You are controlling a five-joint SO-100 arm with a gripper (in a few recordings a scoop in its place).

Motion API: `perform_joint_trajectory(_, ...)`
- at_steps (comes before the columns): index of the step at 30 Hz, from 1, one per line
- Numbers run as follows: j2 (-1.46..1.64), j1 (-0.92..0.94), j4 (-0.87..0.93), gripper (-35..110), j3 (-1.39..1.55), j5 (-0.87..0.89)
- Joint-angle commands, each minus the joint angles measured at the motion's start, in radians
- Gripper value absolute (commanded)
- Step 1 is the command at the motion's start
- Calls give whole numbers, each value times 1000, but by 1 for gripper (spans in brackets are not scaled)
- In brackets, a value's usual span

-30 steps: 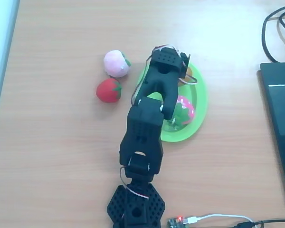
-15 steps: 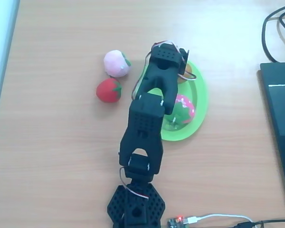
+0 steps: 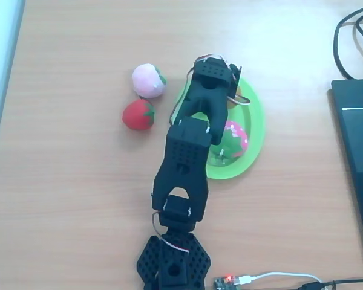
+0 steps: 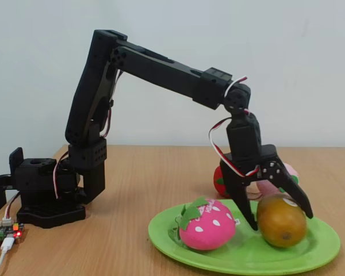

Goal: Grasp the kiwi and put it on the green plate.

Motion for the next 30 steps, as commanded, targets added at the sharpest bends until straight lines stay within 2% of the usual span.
perform_joint_trajectory(1, 35, 2, 20, 43, -3, -5)
perform_joint_trajectory(13, 118, -55, 57, 49, 0, 5)
perform_joint_trajectory(25, 267, -120, 121, 49, 23, 35)
perform_joint_trajectory(30, 394, -184, 132, 43, 48, 60)
